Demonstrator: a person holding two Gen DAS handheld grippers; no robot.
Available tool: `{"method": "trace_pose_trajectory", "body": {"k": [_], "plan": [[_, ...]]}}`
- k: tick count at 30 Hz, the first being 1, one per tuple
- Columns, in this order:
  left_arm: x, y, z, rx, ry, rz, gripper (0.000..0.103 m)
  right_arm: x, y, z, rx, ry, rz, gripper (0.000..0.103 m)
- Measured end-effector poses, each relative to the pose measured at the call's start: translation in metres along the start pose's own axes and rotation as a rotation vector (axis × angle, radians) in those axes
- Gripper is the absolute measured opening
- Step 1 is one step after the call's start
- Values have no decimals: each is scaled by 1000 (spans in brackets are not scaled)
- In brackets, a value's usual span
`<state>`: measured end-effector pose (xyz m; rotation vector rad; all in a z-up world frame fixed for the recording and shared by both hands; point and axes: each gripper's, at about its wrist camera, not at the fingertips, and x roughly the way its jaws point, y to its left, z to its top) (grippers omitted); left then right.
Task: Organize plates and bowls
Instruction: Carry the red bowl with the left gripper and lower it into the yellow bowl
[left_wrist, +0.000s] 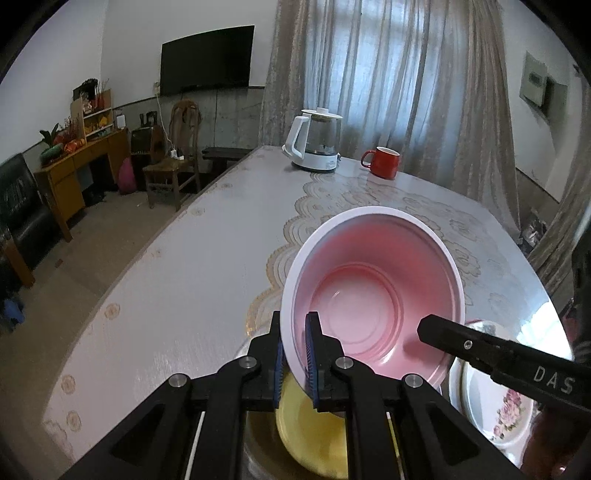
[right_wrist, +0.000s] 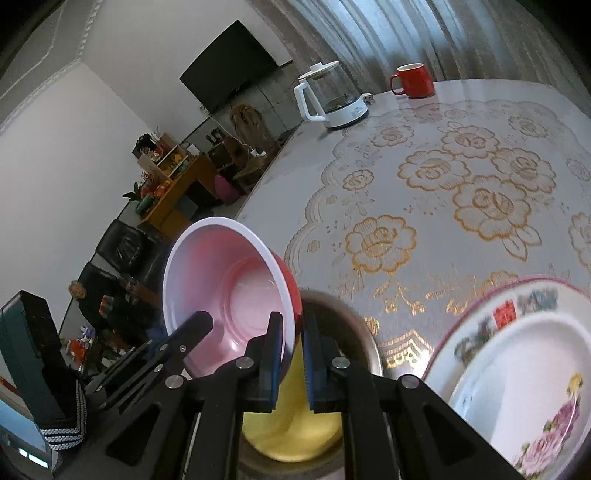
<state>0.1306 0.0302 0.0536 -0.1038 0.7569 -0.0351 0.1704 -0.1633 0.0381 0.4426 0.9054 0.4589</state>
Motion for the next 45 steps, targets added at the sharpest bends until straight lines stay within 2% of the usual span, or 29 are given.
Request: {"method": "trace_pose_trajectory", "body": {"k": [6,16,24,34,45], "plan": [[-7,5,-13,-28,11,-21,11,-3,-2,-17,26,12,20,11],[-15,8,-31,-43,24,-42,11,-8,3,-31,-1,25,10,11],[-8,6,-43,-33,72,-54,11,-4,-3,-43,14,64,-10,11],[4,6,-51,-35,116,-58,11,1,-12,-46,37,95,-30,12],[9,4,-56,-25,126,-49,11,6,-17,-48,76,134,-36,18]]}}
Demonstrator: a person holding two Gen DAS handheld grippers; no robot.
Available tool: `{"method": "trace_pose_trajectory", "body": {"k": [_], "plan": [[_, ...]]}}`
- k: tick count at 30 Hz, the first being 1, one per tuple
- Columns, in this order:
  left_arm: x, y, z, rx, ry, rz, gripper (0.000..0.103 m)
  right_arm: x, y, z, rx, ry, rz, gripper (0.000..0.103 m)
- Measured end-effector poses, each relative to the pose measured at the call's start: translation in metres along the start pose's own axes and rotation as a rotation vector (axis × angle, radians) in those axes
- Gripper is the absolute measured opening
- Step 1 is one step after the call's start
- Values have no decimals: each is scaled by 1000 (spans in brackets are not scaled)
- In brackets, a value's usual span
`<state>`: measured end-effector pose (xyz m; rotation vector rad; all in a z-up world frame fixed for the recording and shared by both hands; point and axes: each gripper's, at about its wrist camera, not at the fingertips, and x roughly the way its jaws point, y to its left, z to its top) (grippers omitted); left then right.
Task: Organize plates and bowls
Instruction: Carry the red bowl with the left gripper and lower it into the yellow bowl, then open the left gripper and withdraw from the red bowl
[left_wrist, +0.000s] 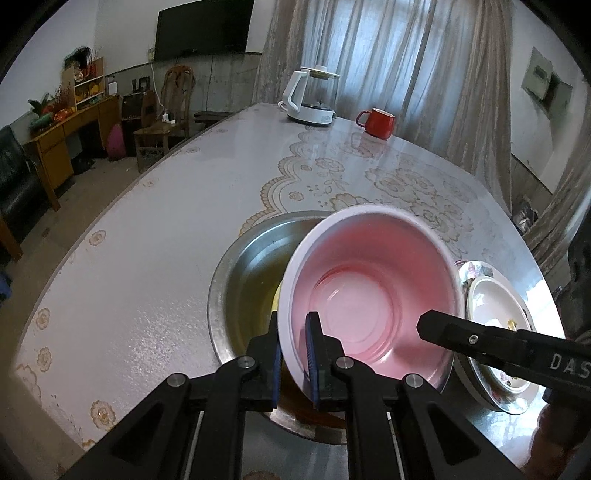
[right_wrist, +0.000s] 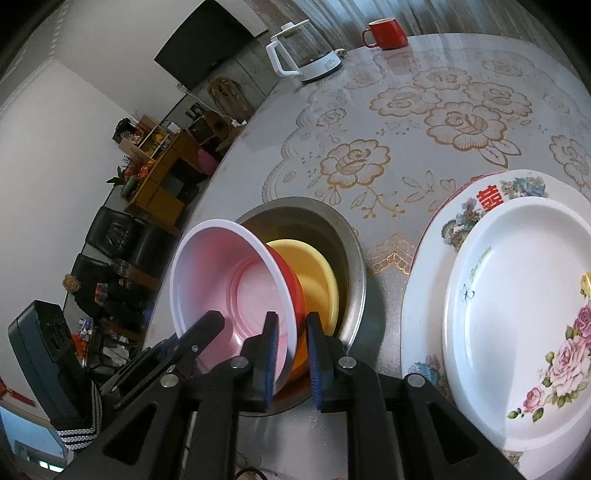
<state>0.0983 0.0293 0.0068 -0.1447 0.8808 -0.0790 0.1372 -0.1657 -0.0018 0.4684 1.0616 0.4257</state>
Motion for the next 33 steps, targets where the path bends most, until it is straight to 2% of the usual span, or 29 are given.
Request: {"method": "trace_pose_trajectory", "body": {"k": [2,9,14,21,22,26,30,32,33], "plan": [[0,1,0,-3,-2,4,12,-1,1,0,2,2,-3,23],[1,4,1,-5,-5,20,12,-2,9,-2,-49,0,-24,23],[3,5,3,-1,-7,27,12,2,13,-3,-76,-18,-50,17],[8,3,11,6,1,27,15,6,12,7,-45,-30,-64,17],[7,3,10,3,1,23,17,6,12,9,-39,-32,-65,19],[5,9,7,-22,0,4,41,3,9,9,-20,-38,-68,20],[-4,9,4,-38,-35,-16,54,-4,3,10,13,-69,-59,20],[-10,6,3,-31,-57,4,64,-10,2,10,14,-95,-57,20],[-12,5,4,-25,-65,16,65,-12,2,10,10,-107,-61,20]]}}
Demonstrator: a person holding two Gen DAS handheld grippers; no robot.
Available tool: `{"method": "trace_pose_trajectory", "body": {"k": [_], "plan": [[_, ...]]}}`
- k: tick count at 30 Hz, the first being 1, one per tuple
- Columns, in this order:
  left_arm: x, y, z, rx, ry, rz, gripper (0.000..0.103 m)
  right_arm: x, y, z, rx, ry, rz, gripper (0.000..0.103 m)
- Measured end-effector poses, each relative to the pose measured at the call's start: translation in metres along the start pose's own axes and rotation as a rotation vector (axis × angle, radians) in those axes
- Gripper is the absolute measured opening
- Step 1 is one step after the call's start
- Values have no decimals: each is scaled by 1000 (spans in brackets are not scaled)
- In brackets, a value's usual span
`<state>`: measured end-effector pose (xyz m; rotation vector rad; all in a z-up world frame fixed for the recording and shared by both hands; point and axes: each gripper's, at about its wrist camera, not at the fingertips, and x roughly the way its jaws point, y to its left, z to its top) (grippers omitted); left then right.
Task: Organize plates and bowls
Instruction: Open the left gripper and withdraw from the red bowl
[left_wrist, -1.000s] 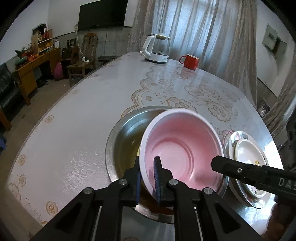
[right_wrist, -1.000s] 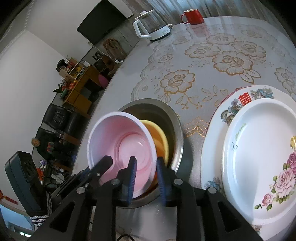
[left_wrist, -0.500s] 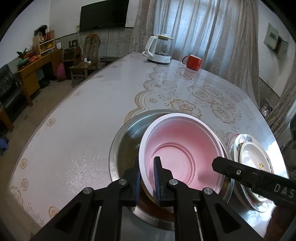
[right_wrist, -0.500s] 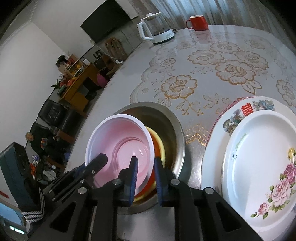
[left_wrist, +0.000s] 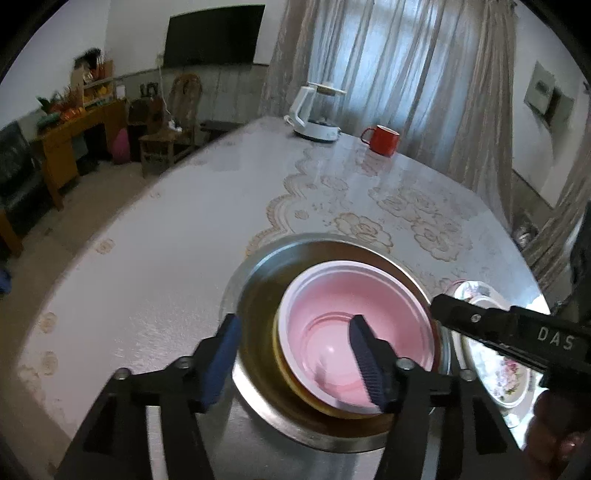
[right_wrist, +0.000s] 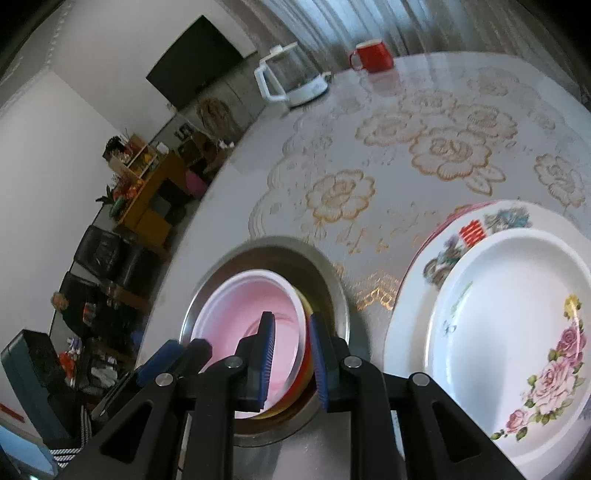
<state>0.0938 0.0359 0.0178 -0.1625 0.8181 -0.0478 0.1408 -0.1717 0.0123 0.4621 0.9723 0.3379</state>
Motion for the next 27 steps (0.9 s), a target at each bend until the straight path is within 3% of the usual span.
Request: {"method": "trace_pose_trajectory", "body": {"k": [11,19,27], "plan": [[-9,3,-6,3,-32,72,74,-10,-8,-6,35,13,54,22],[-13,9,-10,-11,-37,97,78,-18,-7,-8,-29,-56,-35,23],[-19,26,-12,-54,-59,110,81,-13,-13,-6,-40,-49,-66,23]]}}
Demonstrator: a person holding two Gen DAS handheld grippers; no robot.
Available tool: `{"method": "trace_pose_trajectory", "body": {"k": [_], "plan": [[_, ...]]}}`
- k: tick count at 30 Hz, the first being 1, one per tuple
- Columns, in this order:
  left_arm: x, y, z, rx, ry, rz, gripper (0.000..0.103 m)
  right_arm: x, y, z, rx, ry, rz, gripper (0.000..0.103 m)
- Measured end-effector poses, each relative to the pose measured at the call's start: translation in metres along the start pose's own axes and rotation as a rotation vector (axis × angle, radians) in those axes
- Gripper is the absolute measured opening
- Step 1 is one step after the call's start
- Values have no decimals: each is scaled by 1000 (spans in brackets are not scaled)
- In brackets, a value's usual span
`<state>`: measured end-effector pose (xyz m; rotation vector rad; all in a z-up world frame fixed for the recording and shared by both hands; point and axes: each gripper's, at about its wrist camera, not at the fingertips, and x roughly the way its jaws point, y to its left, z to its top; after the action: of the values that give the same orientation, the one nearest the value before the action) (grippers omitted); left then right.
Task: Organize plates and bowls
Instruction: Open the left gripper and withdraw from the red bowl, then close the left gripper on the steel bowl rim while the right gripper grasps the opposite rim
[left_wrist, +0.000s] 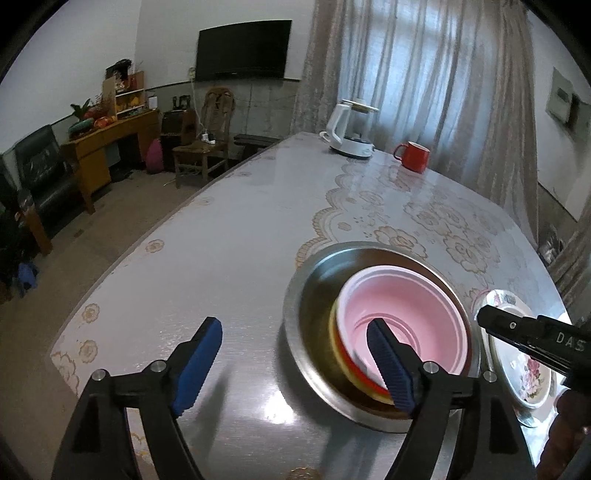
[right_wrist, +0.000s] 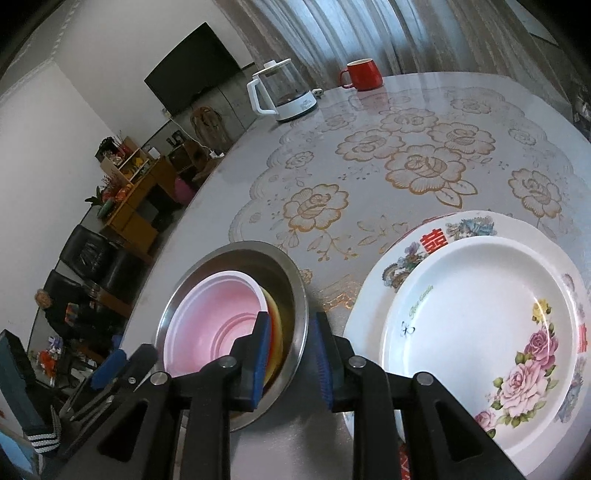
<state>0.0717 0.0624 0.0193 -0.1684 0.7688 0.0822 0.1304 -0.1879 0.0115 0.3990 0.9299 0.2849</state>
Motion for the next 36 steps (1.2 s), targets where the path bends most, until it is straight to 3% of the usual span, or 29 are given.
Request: {"method": "trace_pose_trajectory", "body": {"k": [9,20,27,36], "plan": [[12,30,-5,-99,50,4,81,5,0,5,-12,12,-8,23],[29,33,-4,-106,93,-77,81,18,6,12,-90,36,-40,23],[41,38,-5,-138,109,-108,75,30,13,14,-210,70,-124,23],[39,41,-5,-122,104,-113,74,50,22,9,-235,154,-104,22]]}}
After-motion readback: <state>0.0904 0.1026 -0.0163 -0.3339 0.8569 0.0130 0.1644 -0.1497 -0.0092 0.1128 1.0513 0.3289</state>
